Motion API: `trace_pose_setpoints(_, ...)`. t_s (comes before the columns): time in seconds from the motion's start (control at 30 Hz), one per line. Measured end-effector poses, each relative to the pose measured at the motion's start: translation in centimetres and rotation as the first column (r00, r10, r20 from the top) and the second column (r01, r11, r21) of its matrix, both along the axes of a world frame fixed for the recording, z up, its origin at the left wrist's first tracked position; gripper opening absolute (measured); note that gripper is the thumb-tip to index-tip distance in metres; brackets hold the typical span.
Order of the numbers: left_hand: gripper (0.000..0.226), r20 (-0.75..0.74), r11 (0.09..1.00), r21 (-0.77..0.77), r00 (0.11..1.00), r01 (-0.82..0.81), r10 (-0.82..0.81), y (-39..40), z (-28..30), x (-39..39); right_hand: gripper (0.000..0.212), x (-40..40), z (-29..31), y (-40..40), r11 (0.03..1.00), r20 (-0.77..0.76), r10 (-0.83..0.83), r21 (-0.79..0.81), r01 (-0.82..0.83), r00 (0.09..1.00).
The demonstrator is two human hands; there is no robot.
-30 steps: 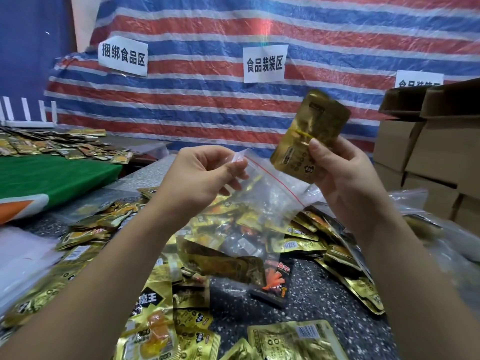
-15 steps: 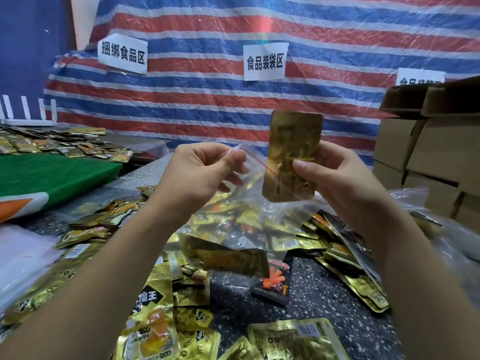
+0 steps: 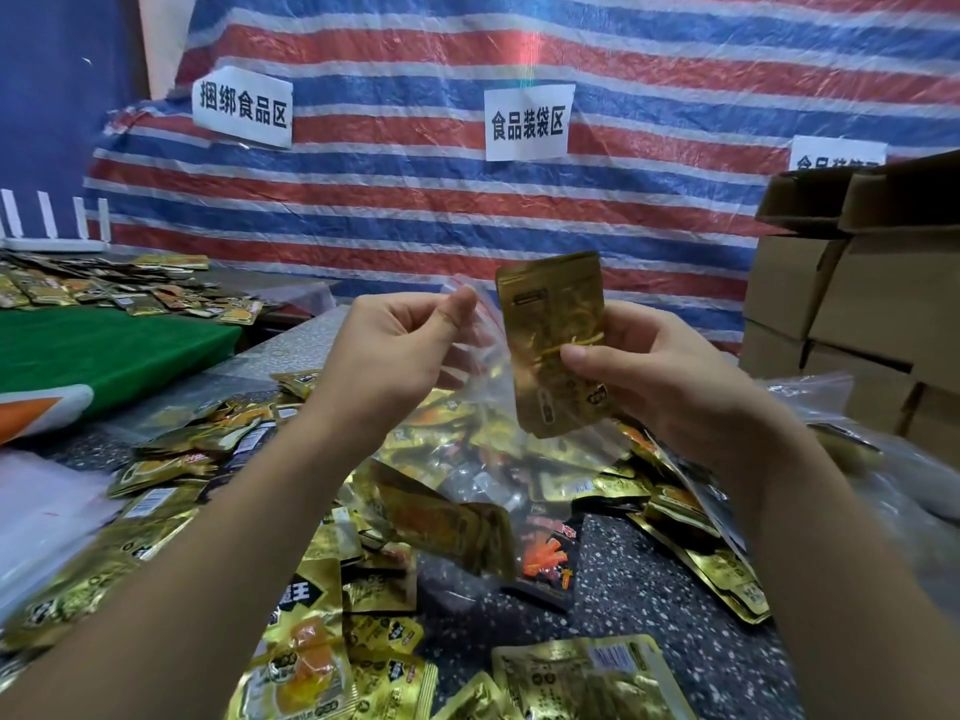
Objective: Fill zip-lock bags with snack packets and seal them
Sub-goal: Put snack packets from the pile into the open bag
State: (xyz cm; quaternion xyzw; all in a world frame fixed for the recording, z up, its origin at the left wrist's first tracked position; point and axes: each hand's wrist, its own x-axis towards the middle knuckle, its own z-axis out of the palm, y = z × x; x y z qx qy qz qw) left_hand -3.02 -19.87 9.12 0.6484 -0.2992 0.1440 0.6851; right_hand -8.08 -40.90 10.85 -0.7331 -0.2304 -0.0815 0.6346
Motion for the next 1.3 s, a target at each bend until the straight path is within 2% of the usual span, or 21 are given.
trace_pose_setpoints(0.1, 0.033, 0.003, 1.0, 0.009, 1.0, 0.024, -0.024, -0.1, 0.0, -0.2, 0.035, 0.3, -0.3, 0.3, 0.999, -0.019, -0.043, 0.025, 0.044, 0.999)
trace_pose_setpoints(0.2, 0.033, -0.001, 1.0, 0.012, 1.0, 0.02, -0.02, -0.2, 0.0, -0.2, 0.035, 0.2, -0.1, 0.1, 0.996, -0.011, -0.088, -0.02, 0.088, 0.996)
trace_pose_setpoints(0.3, 0.031, 0.001, 1.0, 0.011, 1.0, 0.011, -0.011, -0.2, -0.1, -0.1, 0.038, 0.1, 0.1, -0.3, 0.98, 0.008, -0.171, -0.101, 0.171, 0.985)
trace_pose_setpoints(0.47, 0.029, 0.045, 0.998, 0.059, 0.999, 0.01, -0.013, -0.5, -0.3, -0.2, 0.023, -0.2, 0.3, 0.0, 0.951, 0.032, -0.191, -0.241, 0.193, 0.981)
trace_pose_setpoints(0.67, 0.027, 0.129, 0.992, 0.112, 0.991, -0.06, 0.046, -0.6, -0.3, -0.2, 0.033, -0.6, 0.5, 1.0, 0.868, 0.168, -0.263, -0.389, 0.309, 0.95)
trace_pose_setpoints(0.83, 0.03, 0.131, 0.994, 0.088, 0.99, -0.058, 0.047, -0.6, -0.3, -0.3, 0.025, -0.8, 0.5, 1.8, 0.807, 0.283, -0.332, -0.41, 0.426, 0.9)
trace_pose_setpoints(1.0, 0.03, 0.069, 1.0, 0.028, 0.998, 0.008, -0.01, -0.9, -0.1, -0.5, 0.013, -0.9, 0.5, 1.9, 0.855, 0.247, -0.319, -0.341, 0.39, 0.915)
trace_pose_setpoints(1.07, 0.031, 0.064, 0.999, 0.043, 0.998, 0.024, -0.026, -0.8, -0.1, -0.5, 0.011, -0.9, 0.5, 1.8, 0.846, 0.254, -0.322, -0.354, 0.398, 0.912)
trace_pose_setpoints(1.2, 0.034, 0.101, 0.991, 0.13, 0.995, -0.033, 0.02, -0.8, -0.3, -0.5, 0.018, -0.6, 0.1, 2.1, 0.776, 0.29, -0.353, -0.44, 0.451, 0.89)
trace_pose_setpoints(1.3, 0.037, 0.115, 0.989, 0.139, 0.993, -0.055, 0.039, -0.9, -0.4, -0.4, 0.028, -0.2, -0.2, 2.1, 0.744, 0.325, -0.372, -0.456, 0.489, 0.869)
